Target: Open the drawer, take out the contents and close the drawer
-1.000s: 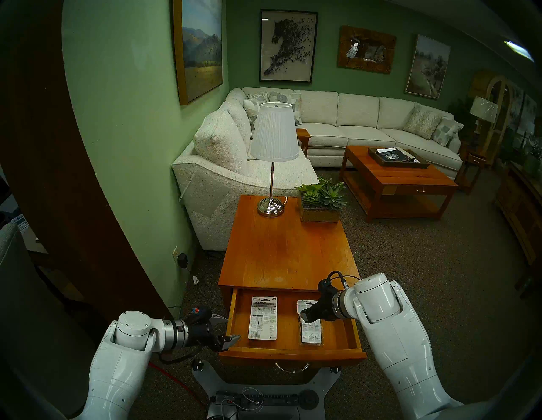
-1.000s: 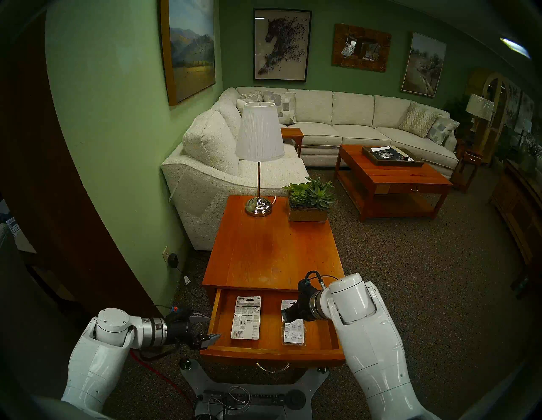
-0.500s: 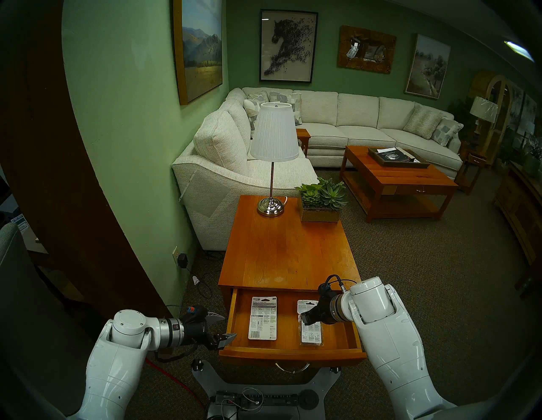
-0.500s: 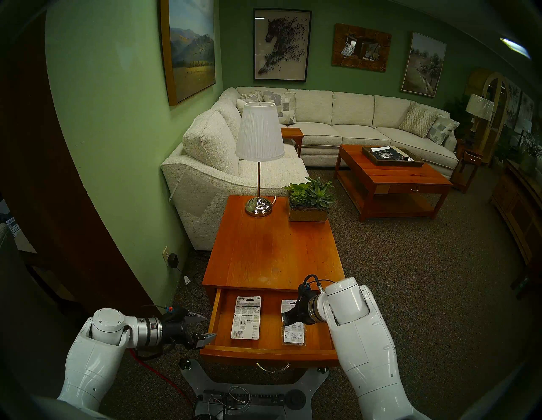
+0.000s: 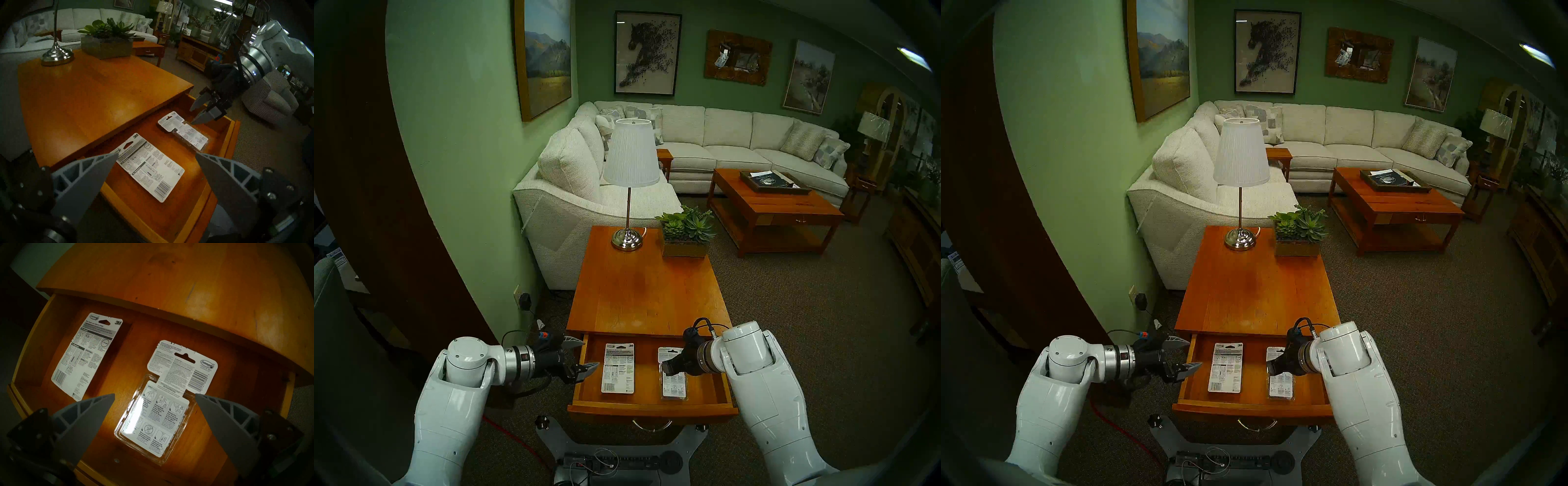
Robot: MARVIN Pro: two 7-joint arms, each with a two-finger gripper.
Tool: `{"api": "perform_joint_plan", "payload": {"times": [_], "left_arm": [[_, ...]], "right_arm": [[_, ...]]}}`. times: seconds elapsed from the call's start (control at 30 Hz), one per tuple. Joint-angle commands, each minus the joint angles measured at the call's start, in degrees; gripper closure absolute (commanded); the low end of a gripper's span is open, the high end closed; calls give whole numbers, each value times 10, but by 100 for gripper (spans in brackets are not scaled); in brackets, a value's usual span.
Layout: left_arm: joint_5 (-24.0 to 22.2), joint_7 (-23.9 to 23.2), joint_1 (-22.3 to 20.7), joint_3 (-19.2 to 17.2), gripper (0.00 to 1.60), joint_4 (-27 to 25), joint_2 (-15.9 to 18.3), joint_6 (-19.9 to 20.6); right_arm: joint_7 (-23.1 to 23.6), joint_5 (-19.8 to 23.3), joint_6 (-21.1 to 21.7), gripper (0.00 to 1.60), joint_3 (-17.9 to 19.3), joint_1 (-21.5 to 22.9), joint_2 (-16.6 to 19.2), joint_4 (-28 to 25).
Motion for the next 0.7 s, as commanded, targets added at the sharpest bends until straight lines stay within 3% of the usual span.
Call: {"api": "perform_joint_plan", "payload": {"times": [0.0,0.3,0.67], "left_arm": [[-3,0,-5,-3,0,-25,-1,7],[-1,-1,-5,-4,0,-26,-2,9],[1,-2,-5,-5,0,-26,-4,9]], "right_arm": [[7,3,-1,0,5,1,5,-19],[13,5,-1,0,11,5,10,-11],[18,12,-14,0,24,35,20,44]]}}
